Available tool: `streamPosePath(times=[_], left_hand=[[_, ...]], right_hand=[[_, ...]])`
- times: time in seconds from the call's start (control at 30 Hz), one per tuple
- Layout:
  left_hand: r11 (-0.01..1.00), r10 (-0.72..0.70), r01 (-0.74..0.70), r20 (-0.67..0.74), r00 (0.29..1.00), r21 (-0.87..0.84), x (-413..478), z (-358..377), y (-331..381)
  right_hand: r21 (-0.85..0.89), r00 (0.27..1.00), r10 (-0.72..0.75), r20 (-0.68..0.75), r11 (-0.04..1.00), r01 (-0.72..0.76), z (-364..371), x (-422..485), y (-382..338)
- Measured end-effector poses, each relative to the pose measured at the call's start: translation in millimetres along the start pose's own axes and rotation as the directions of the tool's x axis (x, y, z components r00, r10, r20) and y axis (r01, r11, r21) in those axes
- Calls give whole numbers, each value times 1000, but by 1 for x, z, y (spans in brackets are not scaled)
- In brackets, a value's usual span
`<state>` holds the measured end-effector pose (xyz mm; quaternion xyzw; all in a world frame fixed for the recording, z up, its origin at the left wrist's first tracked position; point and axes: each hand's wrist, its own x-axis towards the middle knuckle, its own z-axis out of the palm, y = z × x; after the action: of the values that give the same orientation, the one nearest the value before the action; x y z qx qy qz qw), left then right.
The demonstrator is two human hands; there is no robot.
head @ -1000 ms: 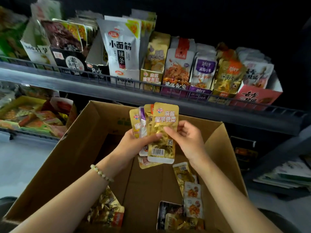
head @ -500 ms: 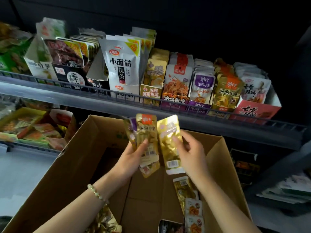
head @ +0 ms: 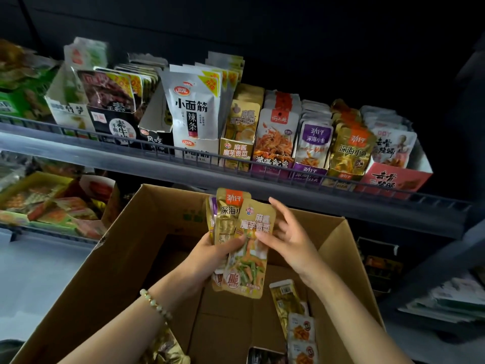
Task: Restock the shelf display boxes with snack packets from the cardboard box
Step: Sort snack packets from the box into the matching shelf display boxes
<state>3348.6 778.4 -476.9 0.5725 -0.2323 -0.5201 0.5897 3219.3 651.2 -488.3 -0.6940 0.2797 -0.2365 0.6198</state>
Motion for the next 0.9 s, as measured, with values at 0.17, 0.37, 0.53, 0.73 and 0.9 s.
streamPosePath(times=[0.17, 0.37, 0.53, 0.73, 0.9], left_hand=[[992, -31, 28, 16, 999, 124, -2, -4, 1], [990, -10, 0, 73, 997, 138, -7, -8, 8], [994, 28, -40, 121, 992, 97, -10, -15, 16], [990, 60, -73, 110, 992, 117, -4, -21, 36], [985, 151, -144, 70, 986, -98, 13, -30, 74]], right_hand=[[93, 992, 24, -125, 996, -12, -5, -1, 0], [258, 975, 125, -186, 963, -75, -12, -3, -2], [315, 981, 195, 22, 930, -191, -22, -5, -14], [217, 991, 129, 19, 967, -130, -29, 12, -46], [31, 955, -144, -261, 987, 157, -40, 57, -107]])
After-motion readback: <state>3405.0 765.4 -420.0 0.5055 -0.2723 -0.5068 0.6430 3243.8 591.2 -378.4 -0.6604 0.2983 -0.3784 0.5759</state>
